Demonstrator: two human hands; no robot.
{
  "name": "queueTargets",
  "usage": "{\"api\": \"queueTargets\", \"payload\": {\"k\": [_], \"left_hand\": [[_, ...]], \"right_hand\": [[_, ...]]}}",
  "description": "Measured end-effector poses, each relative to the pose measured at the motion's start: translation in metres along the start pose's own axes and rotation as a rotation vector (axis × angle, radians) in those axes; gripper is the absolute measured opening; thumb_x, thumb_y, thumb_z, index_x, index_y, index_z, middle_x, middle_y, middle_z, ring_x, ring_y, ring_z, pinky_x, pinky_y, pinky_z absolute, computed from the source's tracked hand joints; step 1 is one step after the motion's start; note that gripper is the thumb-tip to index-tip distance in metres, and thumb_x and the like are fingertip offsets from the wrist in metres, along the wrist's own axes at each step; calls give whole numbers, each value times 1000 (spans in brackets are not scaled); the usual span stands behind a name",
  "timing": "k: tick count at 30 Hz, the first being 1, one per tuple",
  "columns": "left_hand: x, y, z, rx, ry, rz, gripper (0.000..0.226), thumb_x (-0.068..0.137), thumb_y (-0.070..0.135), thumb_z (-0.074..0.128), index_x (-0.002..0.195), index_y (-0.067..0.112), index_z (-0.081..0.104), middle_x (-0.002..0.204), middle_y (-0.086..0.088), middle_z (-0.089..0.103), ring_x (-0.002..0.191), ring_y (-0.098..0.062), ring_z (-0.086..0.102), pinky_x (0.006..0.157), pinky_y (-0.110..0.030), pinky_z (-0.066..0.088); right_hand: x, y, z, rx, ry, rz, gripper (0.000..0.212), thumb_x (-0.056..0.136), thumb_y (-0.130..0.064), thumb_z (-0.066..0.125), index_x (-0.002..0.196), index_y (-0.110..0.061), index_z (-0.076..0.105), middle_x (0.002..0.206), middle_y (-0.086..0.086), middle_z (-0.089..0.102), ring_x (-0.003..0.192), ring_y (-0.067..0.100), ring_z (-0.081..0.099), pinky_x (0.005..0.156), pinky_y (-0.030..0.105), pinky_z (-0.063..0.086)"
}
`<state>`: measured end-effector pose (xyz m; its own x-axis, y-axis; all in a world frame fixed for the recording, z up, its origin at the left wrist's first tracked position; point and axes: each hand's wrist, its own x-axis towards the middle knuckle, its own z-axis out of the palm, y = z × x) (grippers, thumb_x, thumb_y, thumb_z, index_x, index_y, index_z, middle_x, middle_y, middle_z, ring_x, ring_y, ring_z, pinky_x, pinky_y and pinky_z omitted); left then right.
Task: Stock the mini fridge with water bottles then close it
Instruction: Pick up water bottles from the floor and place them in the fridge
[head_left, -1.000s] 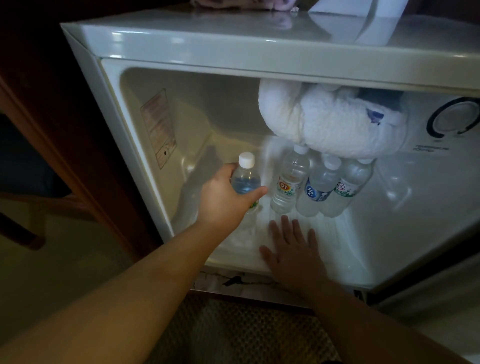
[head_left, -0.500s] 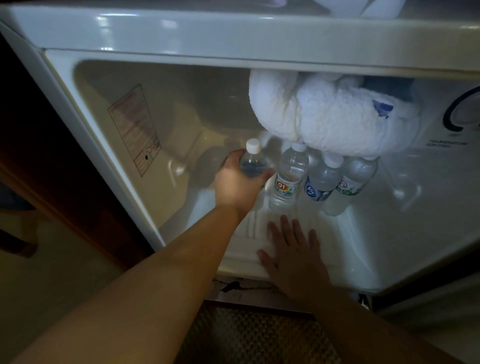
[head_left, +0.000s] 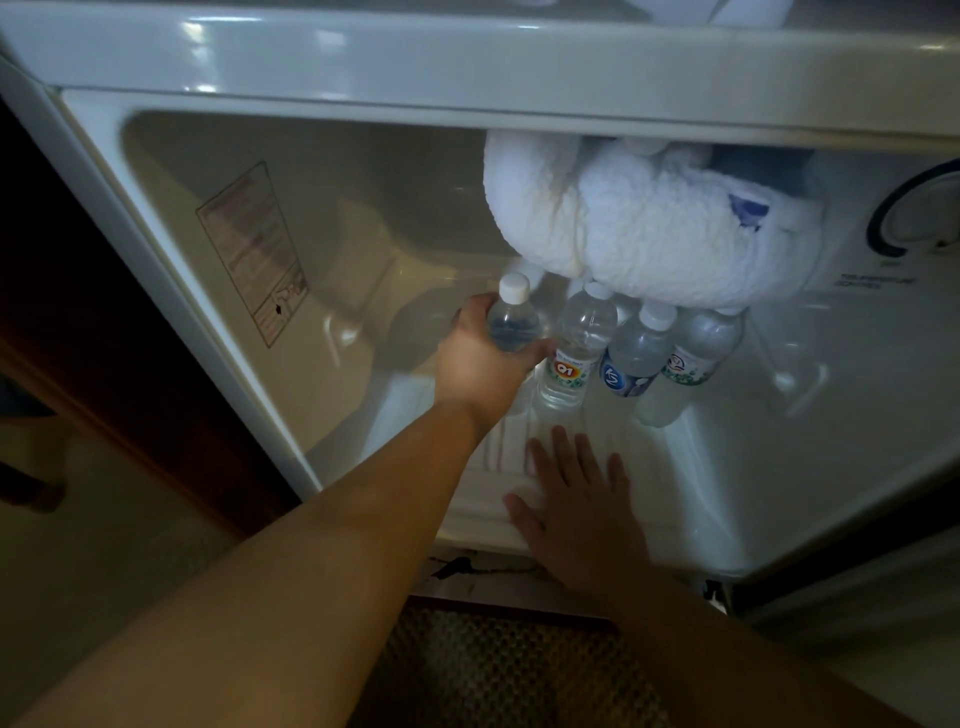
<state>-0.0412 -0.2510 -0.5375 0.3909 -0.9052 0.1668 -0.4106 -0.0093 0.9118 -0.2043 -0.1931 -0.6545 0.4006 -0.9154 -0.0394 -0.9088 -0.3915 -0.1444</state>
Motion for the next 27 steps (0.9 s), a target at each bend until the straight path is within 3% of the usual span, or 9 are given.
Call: {"api": "queueTargets", "payload": {"k": [3,8,14,18,20,24,27], "left_hand": [[-1,-3,-1,31,-32,15,85,74,46,93,146,26,51,136,4,62,116,-15,63,96,-30,54],[-3,-6,-5,99,-43,37,93,75,49,90,152,25,44,143,-1,60,123,-22,64,102,-42,57],[-8,-7,-12,176,-65,17,97,80,44,88,158,21,35,150,-4,56,130,-24,61,98,-27,48],[-29,-12,-28,318,-135,26,96,84,45,84,159,17,31,154,-5,51,136,-24,56,106,-33,46],[-46,-12,-46,372,-199,57,93,87,46,81,159,17,30,157,-2,48,137,-22,53,106,-29,44],[-88,1,-113,371,-274,94,83,90,45,78,158,26,33,143,6,56,129,-10,56,104,-25,47],[-125,11,-175,366,-341,144,63,92,41,78,147,33,49,124,14,65,117,-1,62,102,-28,53]], "right_hand": [[0,0,1,-2,30,1,81,95,-76,14,163,-33,14,173,3,4,159,28,2,123,61,-1],[-1,-1,-1,-31,0,0,80,95,-75,10,163,-33,7,173,3,-2,159,28,-1,123,61,-2],[-1,1,-3,-5,-36,-3,80,95,-75,11,163,-33,6,173,2,-4,159,28,-4,124,61,-4],[0,1,-13,74,-59,20,75,94,-77,24,159,-40,20,172,-6,5,159,23,1,124,57,-3],[-1,2,-16,94,-77,32,72,94,-77,29,157,-43,25,171,-10,9,158,22,3,124,57,-2],[2,-3,-22,100,-134,79,70,92,-77,36,154,-46,30,170,-13,14,156,22,12,123,58,5],[-3,-17,-33,77,-117,43,56,98,-61,42,150,-39,41,164,-4,30,148,30,26,119,59,17]]}}
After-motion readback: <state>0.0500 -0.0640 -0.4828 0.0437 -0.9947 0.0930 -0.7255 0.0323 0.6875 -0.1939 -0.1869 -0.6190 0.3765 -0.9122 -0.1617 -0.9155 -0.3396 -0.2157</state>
